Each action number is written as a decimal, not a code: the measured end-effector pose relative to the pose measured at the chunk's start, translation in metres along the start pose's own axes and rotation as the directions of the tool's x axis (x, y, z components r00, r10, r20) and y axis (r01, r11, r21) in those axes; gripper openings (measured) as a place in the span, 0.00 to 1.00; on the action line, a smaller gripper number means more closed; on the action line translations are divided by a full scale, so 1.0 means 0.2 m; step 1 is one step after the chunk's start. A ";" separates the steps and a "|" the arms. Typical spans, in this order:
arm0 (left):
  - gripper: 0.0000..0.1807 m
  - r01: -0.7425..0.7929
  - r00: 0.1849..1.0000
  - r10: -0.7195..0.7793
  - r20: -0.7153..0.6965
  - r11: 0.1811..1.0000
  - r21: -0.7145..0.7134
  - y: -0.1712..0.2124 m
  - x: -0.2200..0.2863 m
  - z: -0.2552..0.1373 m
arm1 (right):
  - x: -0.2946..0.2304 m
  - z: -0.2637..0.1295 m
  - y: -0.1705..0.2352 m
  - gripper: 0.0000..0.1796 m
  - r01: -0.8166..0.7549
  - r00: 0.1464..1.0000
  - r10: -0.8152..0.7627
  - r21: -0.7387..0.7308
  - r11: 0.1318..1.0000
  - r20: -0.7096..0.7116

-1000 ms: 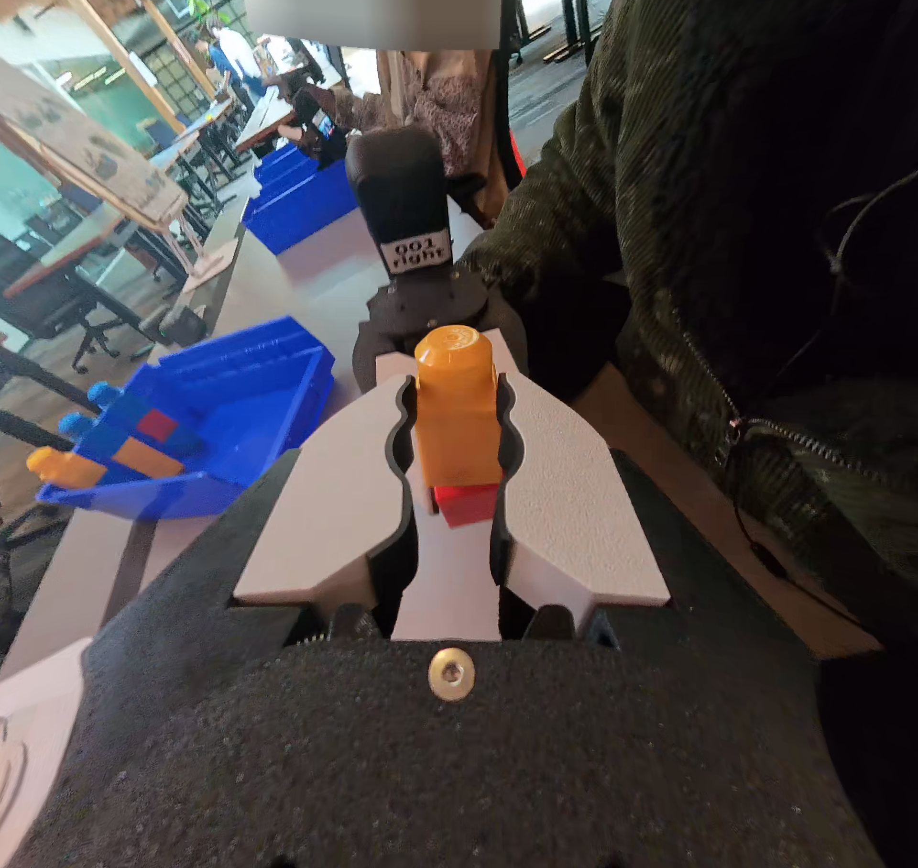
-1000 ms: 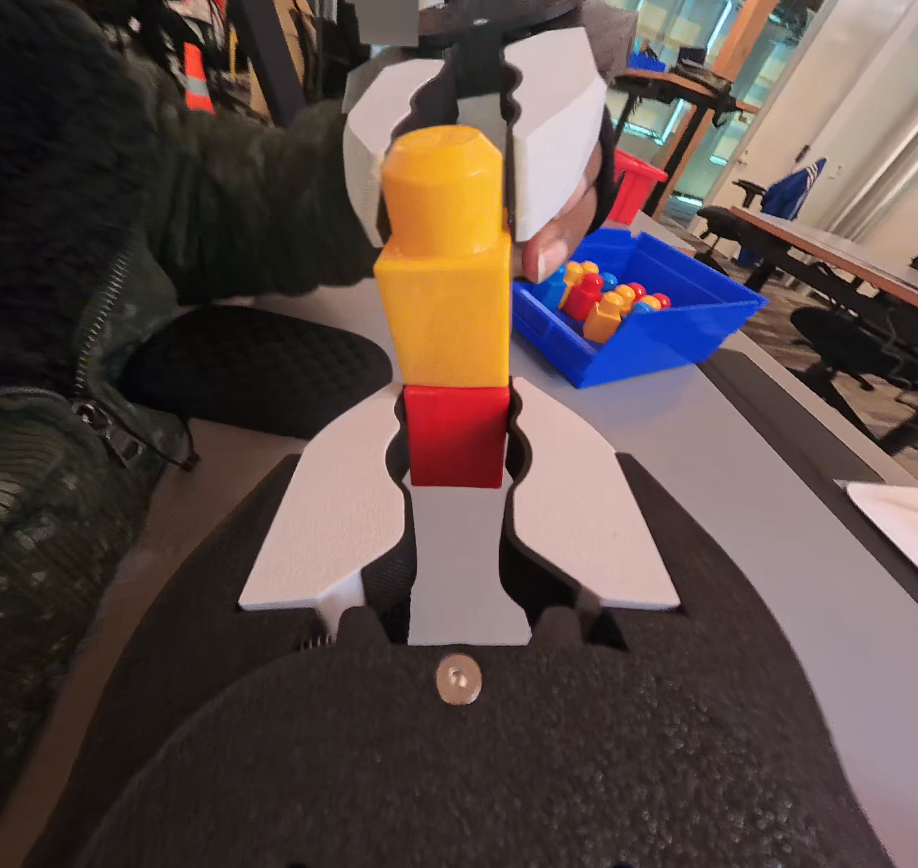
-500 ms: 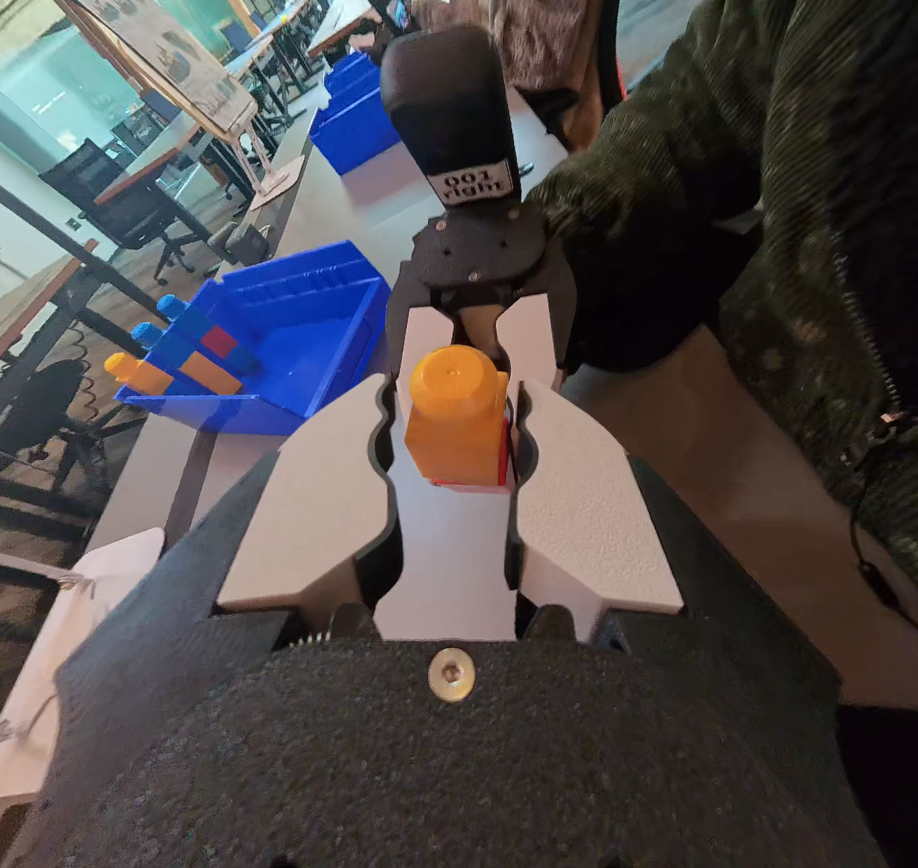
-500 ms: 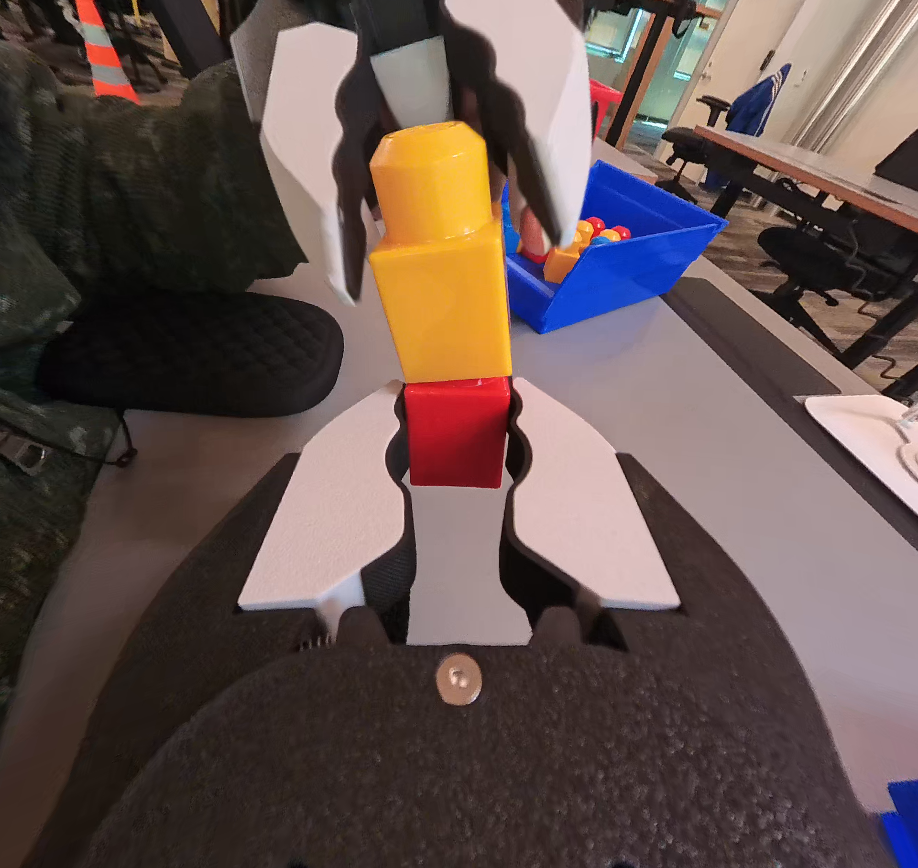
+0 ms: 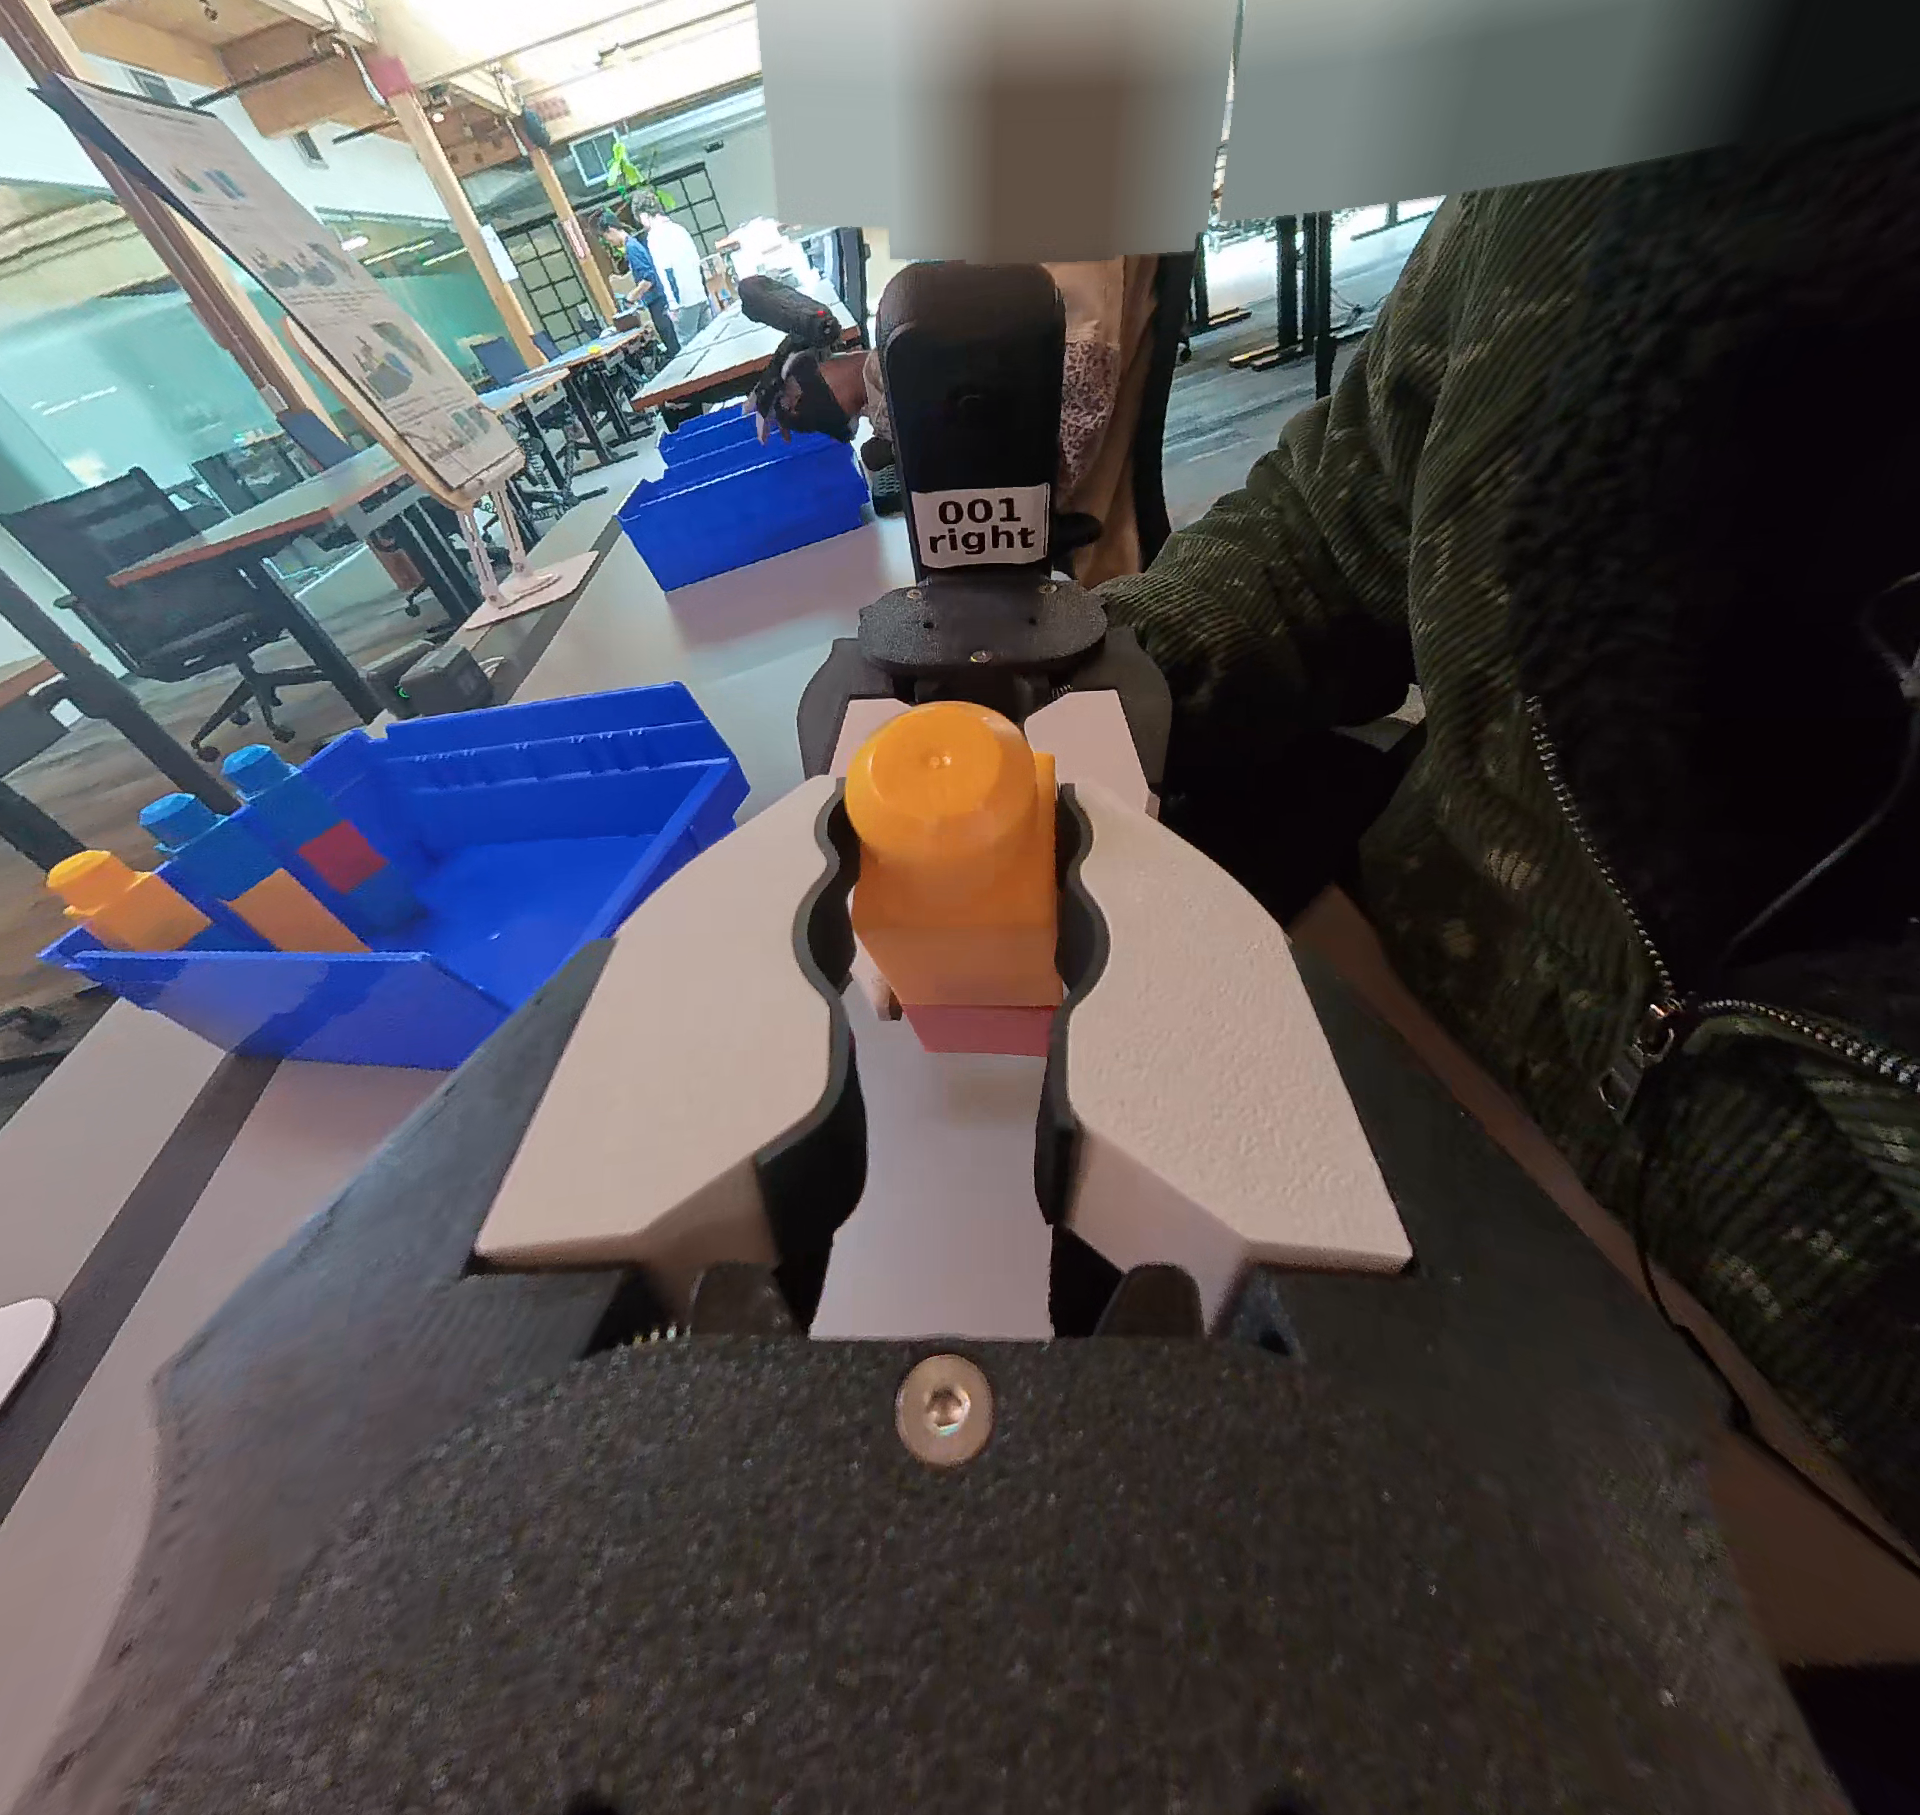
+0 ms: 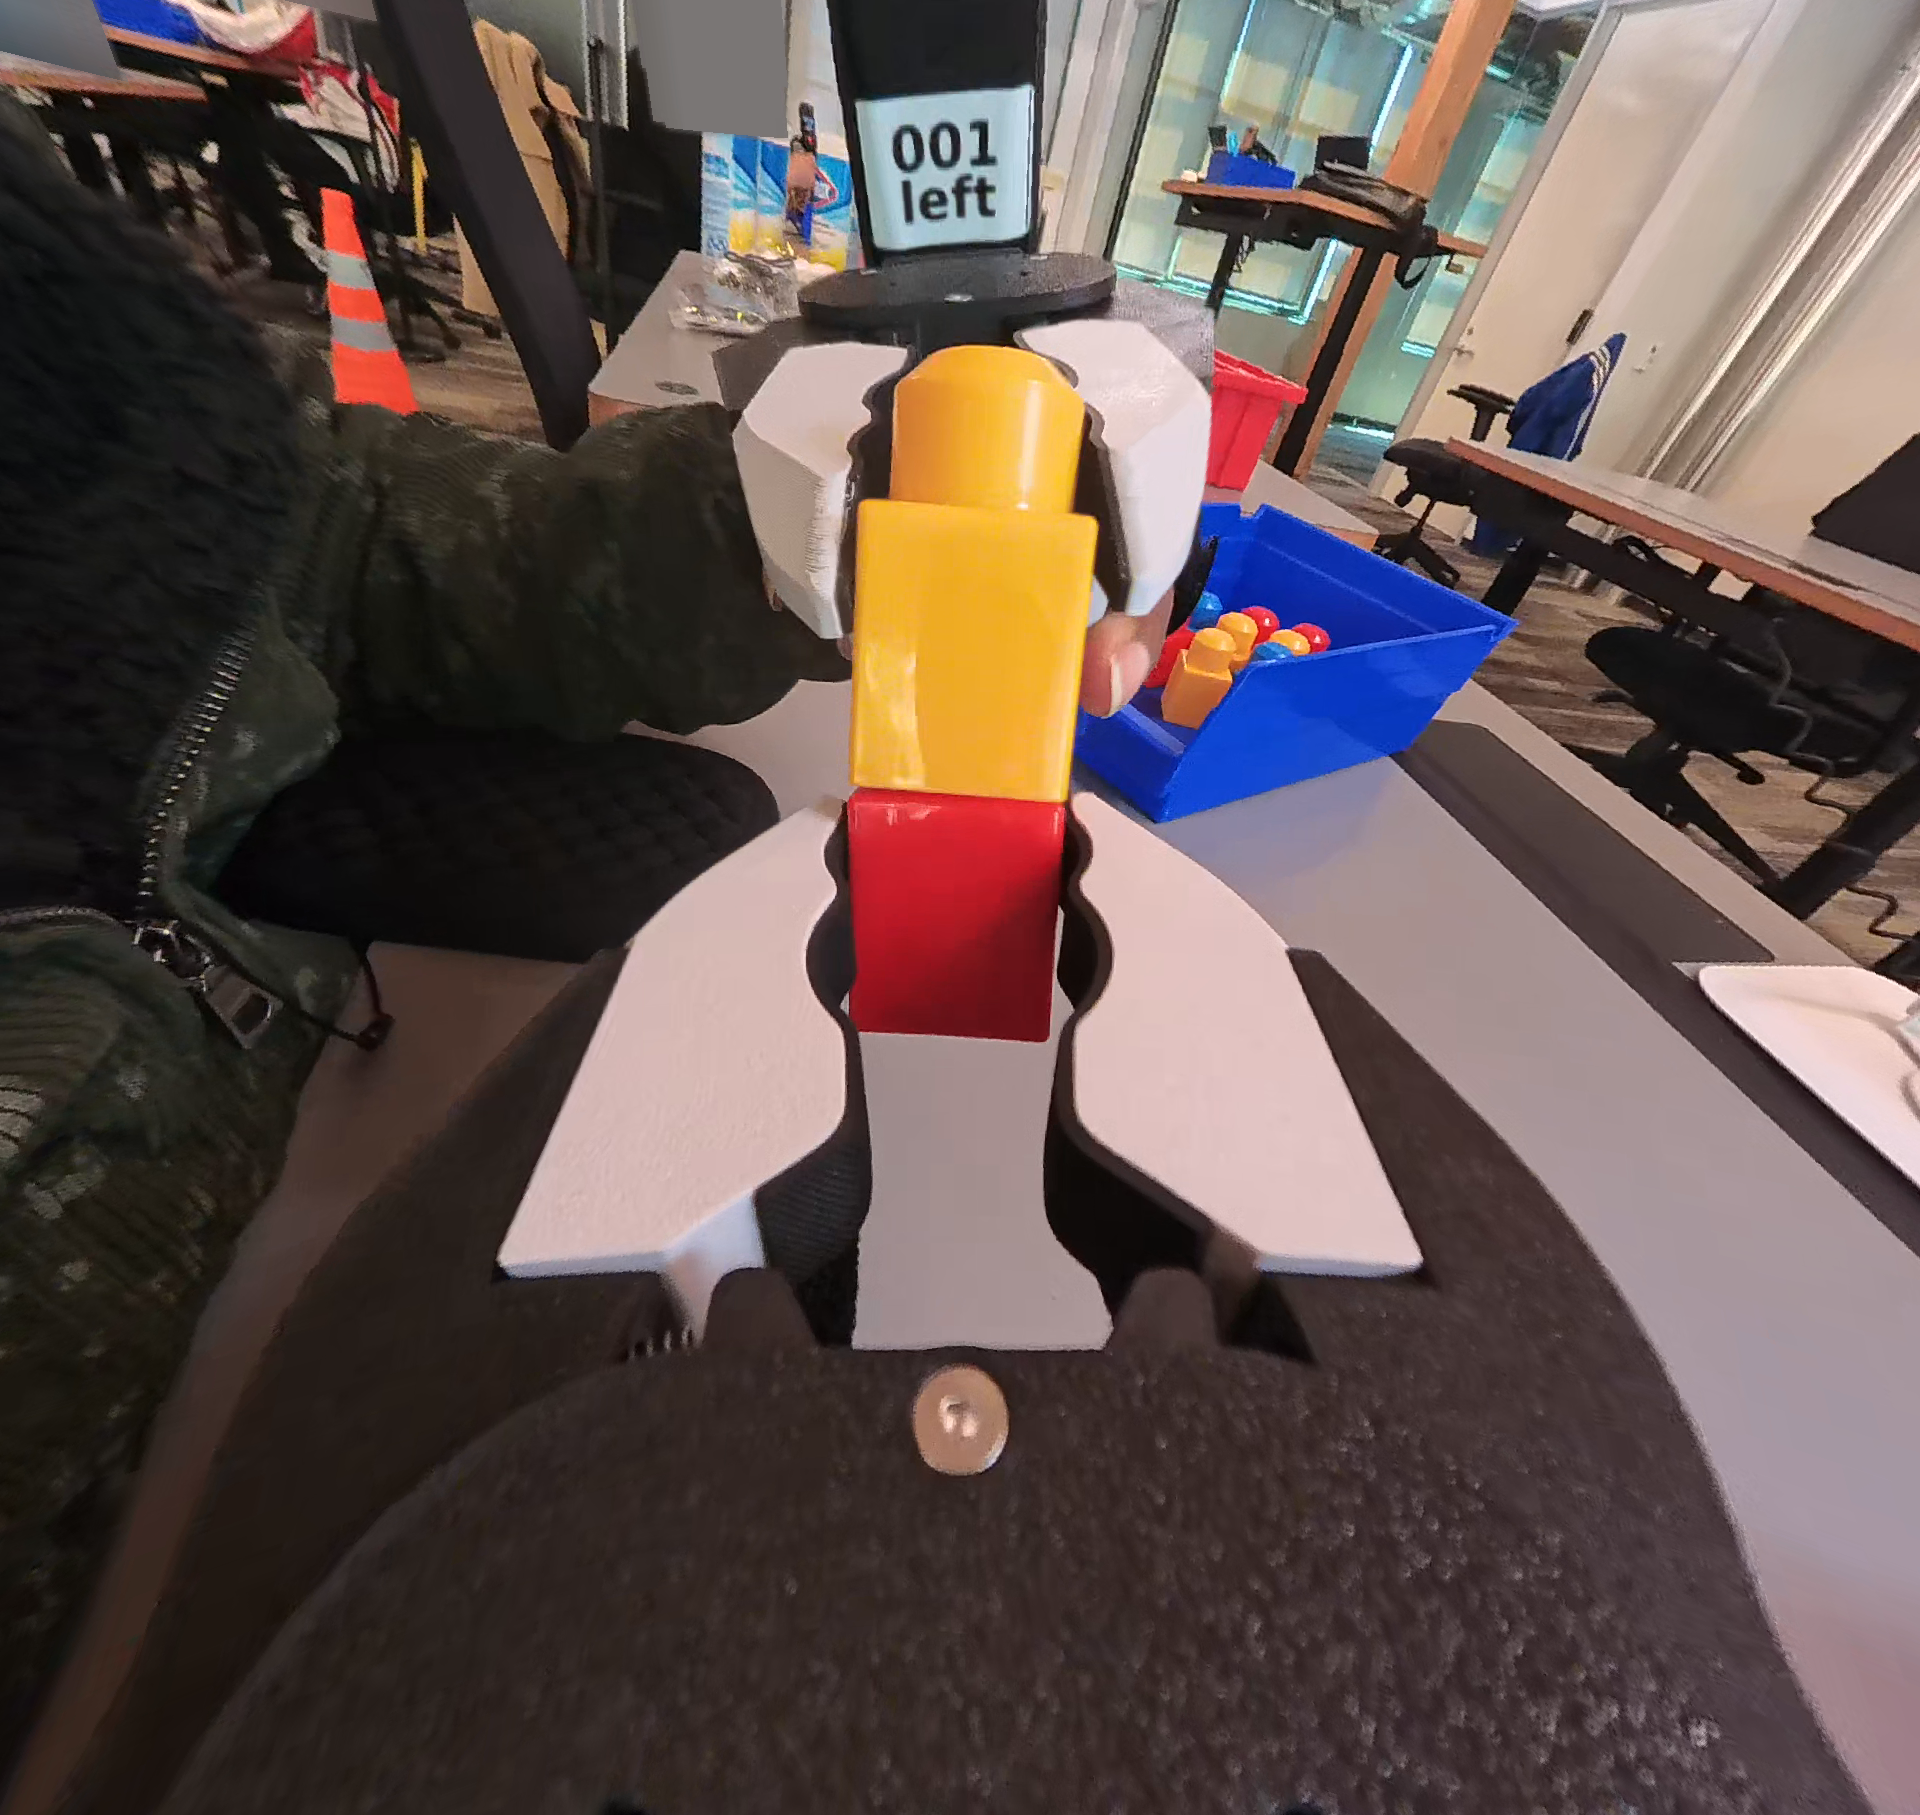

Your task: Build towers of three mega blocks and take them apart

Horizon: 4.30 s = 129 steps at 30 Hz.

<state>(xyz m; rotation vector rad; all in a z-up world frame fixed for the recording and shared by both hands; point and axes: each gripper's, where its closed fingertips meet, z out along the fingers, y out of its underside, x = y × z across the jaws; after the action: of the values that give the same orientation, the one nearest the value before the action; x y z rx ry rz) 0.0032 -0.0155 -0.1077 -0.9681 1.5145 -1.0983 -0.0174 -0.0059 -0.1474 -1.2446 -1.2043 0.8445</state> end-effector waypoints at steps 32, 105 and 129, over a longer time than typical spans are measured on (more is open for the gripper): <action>0.14 0.314 0.661 0.000 0.750 0.909 -0.276 0.04 -0.63 -1.02 | 0.29 -0.10 0.05 0.20 -0.182 0.964 0.187 0.043 0.982 -0.190; 0.20 -0.047 0.994 0.066 0.088 0.978 -0.205 0.04 -0.08 -0.18 | 0.06 -0.09 -0.10 0.20 0.053 0.996 -0.046 0.085 0.995 -0.075; 0.20 0.087 0.996 -0.075 -0.050 0.939 0.333 -0.24 0.01 -0.02 | -0.03 -0.15 -0.28 0.20 -0.026 1.000 0.024 0.258 0.966 0.012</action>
<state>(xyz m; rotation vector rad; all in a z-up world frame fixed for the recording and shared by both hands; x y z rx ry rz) 0.0018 -0.0305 -0.0627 -0.7810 1.2695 -1.3870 0.0030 -0.0276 -0.0919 -1.0460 -1.0493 0.9925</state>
